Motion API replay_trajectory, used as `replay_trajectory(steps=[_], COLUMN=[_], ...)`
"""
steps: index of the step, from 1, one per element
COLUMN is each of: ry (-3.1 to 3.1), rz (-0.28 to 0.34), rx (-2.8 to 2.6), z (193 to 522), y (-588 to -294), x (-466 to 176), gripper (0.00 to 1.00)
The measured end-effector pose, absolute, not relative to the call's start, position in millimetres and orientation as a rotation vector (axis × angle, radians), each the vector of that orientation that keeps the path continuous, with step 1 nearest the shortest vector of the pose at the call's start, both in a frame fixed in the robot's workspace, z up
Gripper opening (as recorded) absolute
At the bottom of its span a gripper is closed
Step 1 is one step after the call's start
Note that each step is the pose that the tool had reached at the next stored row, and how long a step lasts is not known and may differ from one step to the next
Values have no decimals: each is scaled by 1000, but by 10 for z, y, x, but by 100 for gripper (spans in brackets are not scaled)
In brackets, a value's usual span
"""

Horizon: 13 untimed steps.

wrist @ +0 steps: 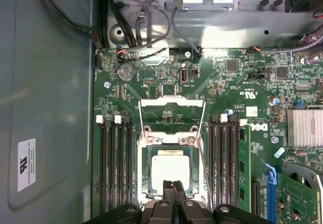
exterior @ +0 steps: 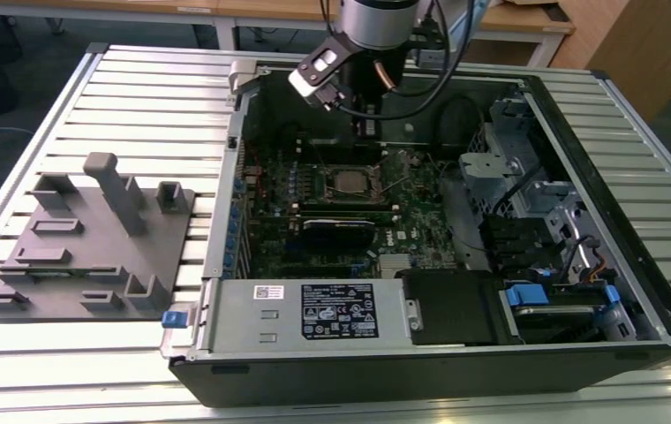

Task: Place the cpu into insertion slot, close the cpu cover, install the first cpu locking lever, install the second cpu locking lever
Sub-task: 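Close the cpu cover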

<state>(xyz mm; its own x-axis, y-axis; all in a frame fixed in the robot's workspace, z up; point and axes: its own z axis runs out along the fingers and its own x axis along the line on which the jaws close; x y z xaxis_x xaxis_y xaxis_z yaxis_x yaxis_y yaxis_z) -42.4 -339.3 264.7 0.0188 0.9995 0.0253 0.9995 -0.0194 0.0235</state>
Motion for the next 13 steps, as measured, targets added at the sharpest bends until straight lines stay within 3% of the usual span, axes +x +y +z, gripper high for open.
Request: replay_trajectory(steps=[13], ry=[-2199], rz=[-54], rx=[-2242], z=[2646], y=[-3392], x=[-395], gripper=[10])
